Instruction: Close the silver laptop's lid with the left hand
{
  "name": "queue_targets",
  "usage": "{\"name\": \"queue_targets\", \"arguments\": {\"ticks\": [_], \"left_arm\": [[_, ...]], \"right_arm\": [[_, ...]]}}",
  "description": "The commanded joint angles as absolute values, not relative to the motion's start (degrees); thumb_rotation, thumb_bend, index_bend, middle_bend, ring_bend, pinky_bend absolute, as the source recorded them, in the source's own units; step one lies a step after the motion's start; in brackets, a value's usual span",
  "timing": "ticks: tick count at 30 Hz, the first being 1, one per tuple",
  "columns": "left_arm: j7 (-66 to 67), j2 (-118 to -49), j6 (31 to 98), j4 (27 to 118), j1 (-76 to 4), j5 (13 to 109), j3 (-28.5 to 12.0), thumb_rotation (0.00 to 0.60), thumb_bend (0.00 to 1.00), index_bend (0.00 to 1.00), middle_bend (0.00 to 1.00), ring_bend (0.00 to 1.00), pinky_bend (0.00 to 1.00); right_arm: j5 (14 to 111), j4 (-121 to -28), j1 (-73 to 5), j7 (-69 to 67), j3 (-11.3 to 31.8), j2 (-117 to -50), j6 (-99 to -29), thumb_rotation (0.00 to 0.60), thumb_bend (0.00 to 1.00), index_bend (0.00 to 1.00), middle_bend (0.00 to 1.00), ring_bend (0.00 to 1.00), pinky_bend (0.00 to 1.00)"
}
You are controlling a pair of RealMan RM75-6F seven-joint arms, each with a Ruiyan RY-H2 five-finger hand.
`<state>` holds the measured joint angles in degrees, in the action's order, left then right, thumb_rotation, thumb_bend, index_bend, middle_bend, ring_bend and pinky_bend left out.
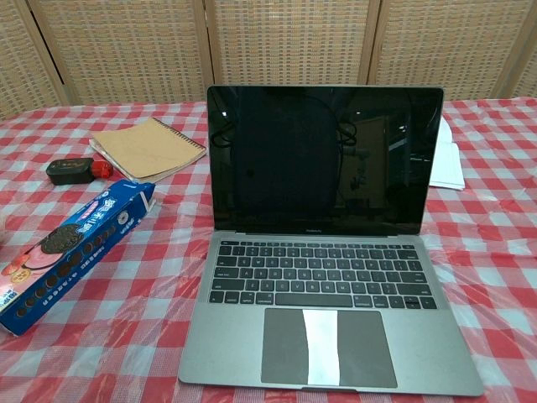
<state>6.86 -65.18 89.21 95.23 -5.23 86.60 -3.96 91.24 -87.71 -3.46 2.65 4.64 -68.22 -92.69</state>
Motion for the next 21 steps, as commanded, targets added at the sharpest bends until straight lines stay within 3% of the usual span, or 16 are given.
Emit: {"name": "queue_targets", "arguments": {"ticks": [1,21], "left_arm": [[7.5,-65.0,88.9,95.4,-5.3,86.2,-4.0,0.600,0.07,0.00,0.00,0.00,0.01],[9.1,-64.3,86.6,97.5,-5.7,85.1,-3.5,0.600,0.08,0.00,0.00,0.00,0.01]], "right_arm": [[90.9,-87.9,-3.4,2.5,4.7,-68.1,-92.4,0.600,0.74,0.01,0.00,0.00,0.00],[89.5,-88.0,-3.6,1.7,5.1,-67.8,-91.4,0.600,0.77,0.01,0.00,0.00,0.00]]}}
